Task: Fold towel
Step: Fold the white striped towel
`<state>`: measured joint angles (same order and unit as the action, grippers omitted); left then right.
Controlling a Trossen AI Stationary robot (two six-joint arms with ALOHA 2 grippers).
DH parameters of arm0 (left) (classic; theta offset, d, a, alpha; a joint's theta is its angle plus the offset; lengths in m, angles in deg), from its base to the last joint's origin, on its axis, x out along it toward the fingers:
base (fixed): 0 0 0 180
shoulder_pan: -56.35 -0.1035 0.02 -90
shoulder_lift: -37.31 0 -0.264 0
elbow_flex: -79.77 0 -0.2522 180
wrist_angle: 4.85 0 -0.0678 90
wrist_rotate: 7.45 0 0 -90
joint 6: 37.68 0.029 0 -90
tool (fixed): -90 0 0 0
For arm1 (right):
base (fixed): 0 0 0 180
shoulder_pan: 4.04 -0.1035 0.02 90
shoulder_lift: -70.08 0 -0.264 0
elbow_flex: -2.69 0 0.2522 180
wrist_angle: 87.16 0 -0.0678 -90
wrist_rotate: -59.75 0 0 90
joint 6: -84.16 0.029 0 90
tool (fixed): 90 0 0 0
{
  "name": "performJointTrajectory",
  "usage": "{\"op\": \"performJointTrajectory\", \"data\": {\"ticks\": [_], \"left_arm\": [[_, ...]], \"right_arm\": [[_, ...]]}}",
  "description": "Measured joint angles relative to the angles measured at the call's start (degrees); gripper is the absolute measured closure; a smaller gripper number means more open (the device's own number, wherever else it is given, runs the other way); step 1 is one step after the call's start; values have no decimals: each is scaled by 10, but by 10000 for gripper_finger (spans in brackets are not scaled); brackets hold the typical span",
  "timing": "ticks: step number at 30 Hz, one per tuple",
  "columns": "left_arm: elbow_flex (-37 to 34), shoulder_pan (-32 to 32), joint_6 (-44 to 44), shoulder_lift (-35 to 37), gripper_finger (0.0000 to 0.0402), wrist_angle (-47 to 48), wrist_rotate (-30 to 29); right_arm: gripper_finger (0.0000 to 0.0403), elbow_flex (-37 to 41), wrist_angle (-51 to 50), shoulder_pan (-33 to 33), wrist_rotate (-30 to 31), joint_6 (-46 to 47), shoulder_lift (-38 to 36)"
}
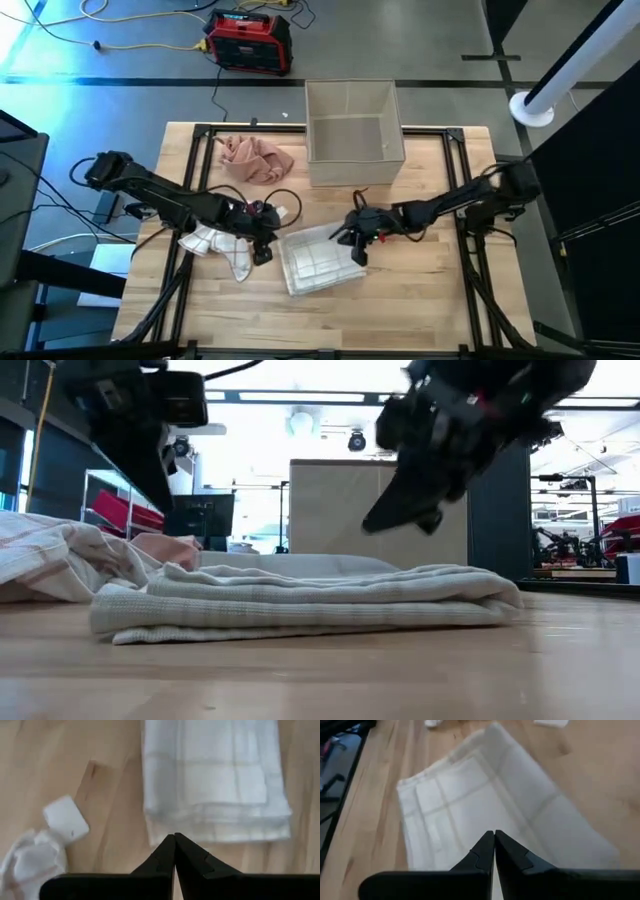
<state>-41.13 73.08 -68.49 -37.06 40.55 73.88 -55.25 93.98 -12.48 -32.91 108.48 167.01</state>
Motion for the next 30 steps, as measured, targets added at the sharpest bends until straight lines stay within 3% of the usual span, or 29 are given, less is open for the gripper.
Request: {"op": "performJointTrajectory", "data": {"ticks": [3,9,14,21,26,30], "left_arm": [[0,10,-6,0,401,24,12],[0,34,-30,0,401,47,17],[0,45,-45,0,401,50,3],[0,51,-44,0,401,51,-11],[0,51,-36,0,402,52,-36],[-1,50,-35,0,402,50,-50]], "right_arm": [[403,0,33,7,-14,32,49],[403,16,-70,-1,-18,123,45],[403,90,-132,-43,-8,181,-46],[403,214,-257,-121,8,337,-232],[403,233,-414,-156,25,467,-326],[403,235,-502,-150,49,503,-373]]}}
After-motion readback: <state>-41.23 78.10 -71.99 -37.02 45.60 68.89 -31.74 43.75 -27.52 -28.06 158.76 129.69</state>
